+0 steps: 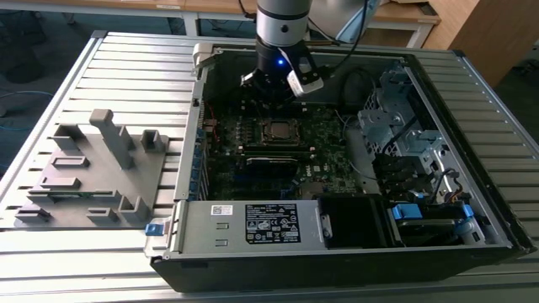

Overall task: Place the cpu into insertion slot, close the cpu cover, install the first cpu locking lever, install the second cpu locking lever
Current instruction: 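Install the first cpu locking lever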

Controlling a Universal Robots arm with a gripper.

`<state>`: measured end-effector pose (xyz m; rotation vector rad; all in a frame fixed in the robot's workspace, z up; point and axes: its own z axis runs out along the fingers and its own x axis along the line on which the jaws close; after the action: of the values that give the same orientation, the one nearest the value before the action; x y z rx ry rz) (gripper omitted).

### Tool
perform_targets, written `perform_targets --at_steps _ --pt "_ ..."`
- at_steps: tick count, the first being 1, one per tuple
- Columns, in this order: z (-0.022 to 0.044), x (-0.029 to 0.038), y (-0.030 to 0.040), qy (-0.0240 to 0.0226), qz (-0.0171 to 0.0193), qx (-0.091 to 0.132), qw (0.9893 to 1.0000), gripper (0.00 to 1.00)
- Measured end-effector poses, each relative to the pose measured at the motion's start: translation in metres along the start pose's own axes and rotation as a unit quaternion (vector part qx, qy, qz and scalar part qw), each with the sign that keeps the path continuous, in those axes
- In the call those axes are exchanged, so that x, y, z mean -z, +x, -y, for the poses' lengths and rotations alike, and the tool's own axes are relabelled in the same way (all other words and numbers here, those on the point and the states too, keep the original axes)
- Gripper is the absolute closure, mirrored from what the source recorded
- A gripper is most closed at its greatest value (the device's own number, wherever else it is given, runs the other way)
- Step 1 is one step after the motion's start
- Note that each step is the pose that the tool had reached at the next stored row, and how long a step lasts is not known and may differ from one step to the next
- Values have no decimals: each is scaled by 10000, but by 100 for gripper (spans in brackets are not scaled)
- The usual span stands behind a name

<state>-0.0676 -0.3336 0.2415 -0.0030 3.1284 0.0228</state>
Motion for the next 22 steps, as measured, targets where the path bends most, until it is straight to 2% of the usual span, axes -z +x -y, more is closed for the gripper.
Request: perform_targets --at_steps 15,22 --pt "0 2 60 1 -1 1 10000 90" --pt "-2 85 60 0 0 0 10000 90"
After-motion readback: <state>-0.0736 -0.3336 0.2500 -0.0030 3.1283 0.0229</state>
